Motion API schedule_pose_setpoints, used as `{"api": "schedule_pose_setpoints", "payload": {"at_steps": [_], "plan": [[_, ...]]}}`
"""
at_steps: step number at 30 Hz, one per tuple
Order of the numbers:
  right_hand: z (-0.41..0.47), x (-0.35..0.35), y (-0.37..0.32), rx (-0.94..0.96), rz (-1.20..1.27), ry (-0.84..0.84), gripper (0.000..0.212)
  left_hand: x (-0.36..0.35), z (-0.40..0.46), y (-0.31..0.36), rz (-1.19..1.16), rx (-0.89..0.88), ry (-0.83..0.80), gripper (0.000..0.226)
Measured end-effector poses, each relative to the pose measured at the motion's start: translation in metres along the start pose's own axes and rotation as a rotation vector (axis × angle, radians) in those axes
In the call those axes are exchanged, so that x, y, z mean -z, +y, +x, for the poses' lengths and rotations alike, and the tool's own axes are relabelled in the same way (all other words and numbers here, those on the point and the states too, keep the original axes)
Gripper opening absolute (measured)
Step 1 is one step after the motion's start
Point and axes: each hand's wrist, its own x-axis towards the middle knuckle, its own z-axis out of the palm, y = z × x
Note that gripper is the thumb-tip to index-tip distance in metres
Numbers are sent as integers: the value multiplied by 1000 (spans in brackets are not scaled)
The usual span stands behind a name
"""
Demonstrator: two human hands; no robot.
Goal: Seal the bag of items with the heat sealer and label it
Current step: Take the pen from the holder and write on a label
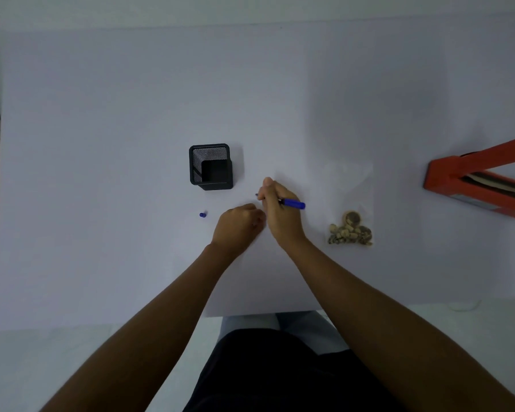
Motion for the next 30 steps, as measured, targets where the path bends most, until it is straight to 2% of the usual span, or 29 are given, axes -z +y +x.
{"api": "schedule_pose_setpoints", "payload": {"at_steps": [4,7,15,19,23,30], "plan": [[2,-12,18,-153,16,-19,42,-5,-5,-2,33,3,-14,12],[1,-7,28,-162,25,-21,37,-7,-6,0,24,50,-42,17],[-1,-4,29,-72,-10,-18,32,-7,13,6,-156,414,-57,20],[-2,4,39,115,-245,17,36,-9,21,7,-182,402,-135,21],[-7,8,56,103,-348,42,37,-10,22,10,-135,422,-190,19],[-4,11,61,115,-409,-22,38,-12,24,8,-115,396,-229,19]]}}
